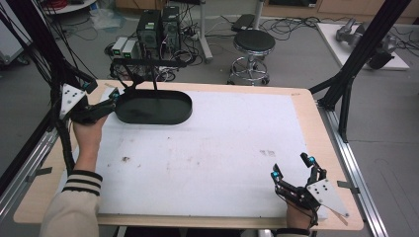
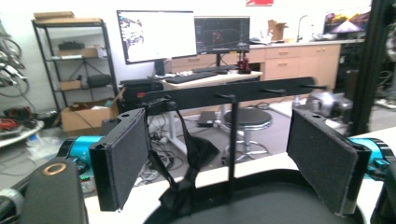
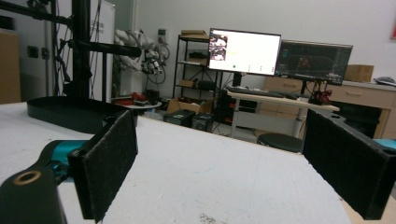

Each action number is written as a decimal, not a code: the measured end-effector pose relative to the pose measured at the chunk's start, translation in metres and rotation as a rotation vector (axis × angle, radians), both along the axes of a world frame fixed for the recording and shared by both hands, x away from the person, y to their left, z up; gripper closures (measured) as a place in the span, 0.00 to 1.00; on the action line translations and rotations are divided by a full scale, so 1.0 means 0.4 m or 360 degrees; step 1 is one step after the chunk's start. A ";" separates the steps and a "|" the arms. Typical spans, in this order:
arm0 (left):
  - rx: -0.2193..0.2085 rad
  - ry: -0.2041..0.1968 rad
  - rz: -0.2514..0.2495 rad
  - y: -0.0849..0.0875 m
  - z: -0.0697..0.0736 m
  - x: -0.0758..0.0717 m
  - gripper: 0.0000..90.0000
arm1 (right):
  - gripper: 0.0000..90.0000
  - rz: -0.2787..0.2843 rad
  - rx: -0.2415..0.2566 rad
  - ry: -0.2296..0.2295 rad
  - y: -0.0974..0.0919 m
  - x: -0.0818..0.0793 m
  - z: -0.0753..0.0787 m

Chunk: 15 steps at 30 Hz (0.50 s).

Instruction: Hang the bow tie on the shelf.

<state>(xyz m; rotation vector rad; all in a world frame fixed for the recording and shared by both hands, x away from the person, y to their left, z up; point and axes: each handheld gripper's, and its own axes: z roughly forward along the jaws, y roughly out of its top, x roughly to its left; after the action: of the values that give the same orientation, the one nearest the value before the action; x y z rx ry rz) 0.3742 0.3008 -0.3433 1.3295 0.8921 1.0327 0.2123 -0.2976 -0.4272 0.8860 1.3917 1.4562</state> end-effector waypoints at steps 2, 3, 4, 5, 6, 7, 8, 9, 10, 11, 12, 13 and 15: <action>-0.0004 -0.0012 -0.0003 0.008 0.005 -0.036 0.20 | 0.11 -0.0029 0.0024 0.0019 -0.005 0.002 0.001; -0.0011 -0.0010 -0.0010 0.012 0.006 -0.051 0.20 | 0.11 -0.0039 0.0032 0.0018 -0.008 0.003 0.001; -0.0026 -0.0021 -0.0015 0.018 0.006 -0.075 0.19 | 0.11 -0.0045 0.0032 0.0015 -0.010 0.004 0.002; -0.0031 -0.0024 -0.0017 0.022 0.004 -0.096 0.19 | 0.11 -0.0056 0.0046 0.0020 -0.013 0.003 0.003; -0.0030 -0.0028 -0.0006 0.024 0.002 -0.115 0.18 | 0.11 -0.0066 0.0052 0.0023 -0.015 0.003 0.004; -0.0023 -0.0026 -0.0001 0.028 0.000 -0.133 0.18 | 0.11 -0.0077 0.0058 0.0024 -0.018 0.003 0.005; -0.0029 -0.0015 -0.0006 0.031 -0.002 -0.151 0.18 | 0.11 -0.0084 0.0077 0.0029 -0.019 0.002 0.007; -0.0043 -0.0007 -0.0018 0.034 -0.005 -0.167 0.17 | 0.11 -0.0088 0.0083 0.0030 -0.021 0.002 0.009; -0.0047 0.0007 -0.0019 0.035 -0.008 -0.183 0.17 | 0.11 -0.0088 0.0087 0.0022 -0.023 0.002 0.011; -0.0041 0.0023 -0.0028 0.036 -0.012 -0.201 0.16 | 0.11 -0.0085 0.0099 0.0024 -0.024 0.001 0.014; -0.0046 0.0025 -0.0036 0.036 -0.016 -0.214 0.15 | 0.11 -0.0085 0.0106 0.0023 -0.025 0.001 0.017; -0.0046 0.0025 -0.0036 0.036 -0.016 -0.214 0.15 | 0.11 -0.0092 0.0119 0.0023 -0.025 0.001 0.019; -0.0032 0.0043 -0.0038 0.031 -0.039 -0.266 0.15 | 0.11 -0.0133 0.0113 0.0032 -0.025 0.000 0.026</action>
<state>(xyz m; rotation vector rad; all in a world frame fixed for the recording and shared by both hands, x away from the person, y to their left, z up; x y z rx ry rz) 0.2678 0.3131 -0.3589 1.3373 0.9024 0.9869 0.2124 -0.3077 -0.4167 0.9946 1.3086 1.4442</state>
